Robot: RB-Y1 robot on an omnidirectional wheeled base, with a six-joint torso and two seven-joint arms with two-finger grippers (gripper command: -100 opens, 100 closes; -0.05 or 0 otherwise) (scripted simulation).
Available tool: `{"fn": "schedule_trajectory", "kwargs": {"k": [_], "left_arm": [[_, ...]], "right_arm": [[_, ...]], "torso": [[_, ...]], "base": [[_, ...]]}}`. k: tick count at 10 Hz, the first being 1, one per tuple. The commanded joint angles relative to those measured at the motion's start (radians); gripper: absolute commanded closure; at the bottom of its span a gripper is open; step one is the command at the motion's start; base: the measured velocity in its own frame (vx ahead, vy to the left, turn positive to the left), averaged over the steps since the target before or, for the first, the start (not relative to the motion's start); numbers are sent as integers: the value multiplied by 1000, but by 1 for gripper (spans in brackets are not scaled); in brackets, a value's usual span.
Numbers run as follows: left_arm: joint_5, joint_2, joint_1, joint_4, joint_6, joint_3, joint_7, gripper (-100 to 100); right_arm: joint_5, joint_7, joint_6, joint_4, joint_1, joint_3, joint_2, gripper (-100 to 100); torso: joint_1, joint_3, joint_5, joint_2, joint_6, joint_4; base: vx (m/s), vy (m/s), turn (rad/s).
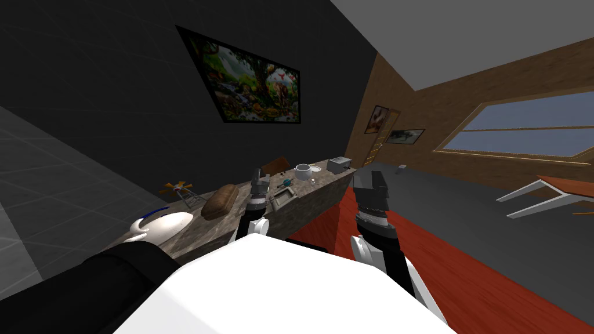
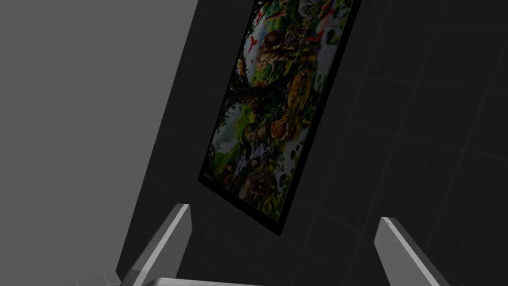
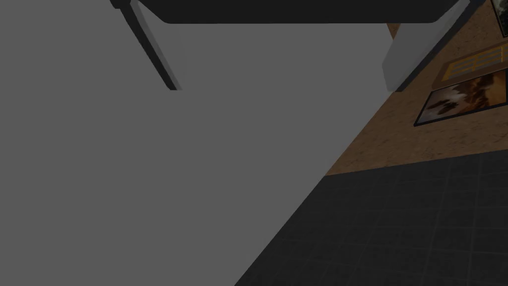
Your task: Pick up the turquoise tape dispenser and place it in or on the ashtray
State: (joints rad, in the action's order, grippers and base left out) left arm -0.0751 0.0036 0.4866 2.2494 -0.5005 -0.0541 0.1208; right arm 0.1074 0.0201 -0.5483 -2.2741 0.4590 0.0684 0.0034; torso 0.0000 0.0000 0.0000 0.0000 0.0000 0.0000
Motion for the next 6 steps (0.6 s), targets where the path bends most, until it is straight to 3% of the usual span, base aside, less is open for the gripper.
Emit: {"fn": "schedule_trajectory", "kwargs": {"k": [1,6], "left_arm": [[-4,32,-19,-14,15,-2,-10,-100],[-41,139,-155,-128,127,-16,-94,-100]], "right_arm": [[0,0,0,0,0,0,0,0],[0,0,0,0,0,0,0,0]], "torso": [[0,0,0,0,0,0],[3,1,1,1,0,0]], "base": [[-5,8,-21],[-25,34,-54]]}}
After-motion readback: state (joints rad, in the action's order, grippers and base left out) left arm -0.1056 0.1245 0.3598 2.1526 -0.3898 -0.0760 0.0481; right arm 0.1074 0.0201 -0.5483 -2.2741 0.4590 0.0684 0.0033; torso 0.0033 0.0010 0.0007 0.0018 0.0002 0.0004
